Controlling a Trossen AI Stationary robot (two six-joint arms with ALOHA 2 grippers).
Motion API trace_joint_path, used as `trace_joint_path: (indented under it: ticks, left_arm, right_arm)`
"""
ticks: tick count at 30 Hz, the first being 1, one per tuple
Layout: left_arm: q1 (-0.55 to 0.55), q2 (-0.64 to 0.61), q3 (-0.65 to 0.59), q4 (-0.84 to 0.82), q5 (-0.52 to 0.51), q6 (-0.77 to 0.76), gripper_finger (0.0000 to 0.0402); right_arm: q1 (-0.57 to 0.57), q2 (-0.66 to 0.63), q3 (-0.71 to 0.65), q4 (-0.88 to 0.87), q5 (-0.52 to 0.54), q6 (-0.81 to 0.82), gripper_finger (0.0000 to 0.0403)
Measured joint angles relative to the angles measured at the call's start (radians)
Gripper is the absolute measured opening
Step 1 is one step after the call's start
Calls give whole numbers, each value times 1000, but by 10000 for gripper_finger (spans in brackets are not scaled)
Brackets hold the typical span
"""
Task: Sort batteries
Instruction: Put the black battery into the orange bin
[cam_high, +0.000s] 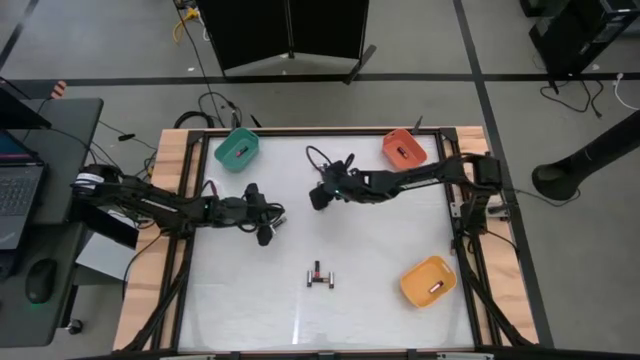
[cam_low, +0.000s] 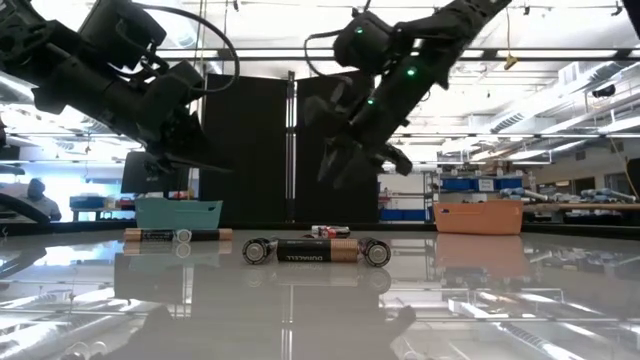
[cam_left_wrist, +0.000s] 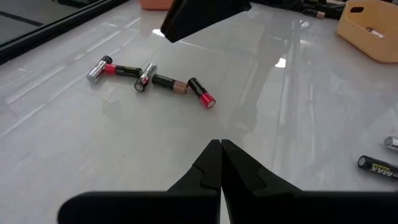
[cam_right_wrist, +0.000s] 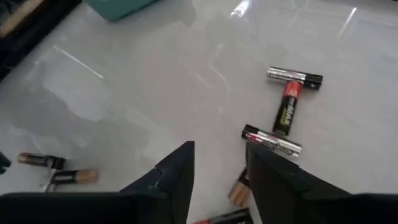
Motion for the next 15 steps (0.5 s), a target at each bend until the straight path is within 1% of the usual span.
trace_joint_path:
  ticks: [9, 15]
  left_arm:
    - [0, 0, 1, -17, -1, -3, 10]
    - [0, 0, 1, -33, -2, -6, 10]
  right_arm:
    - [-10, 102, 155, -200, 0, 53, 151]
    - [-22, 164, 199, -236, -32, 59, 151]
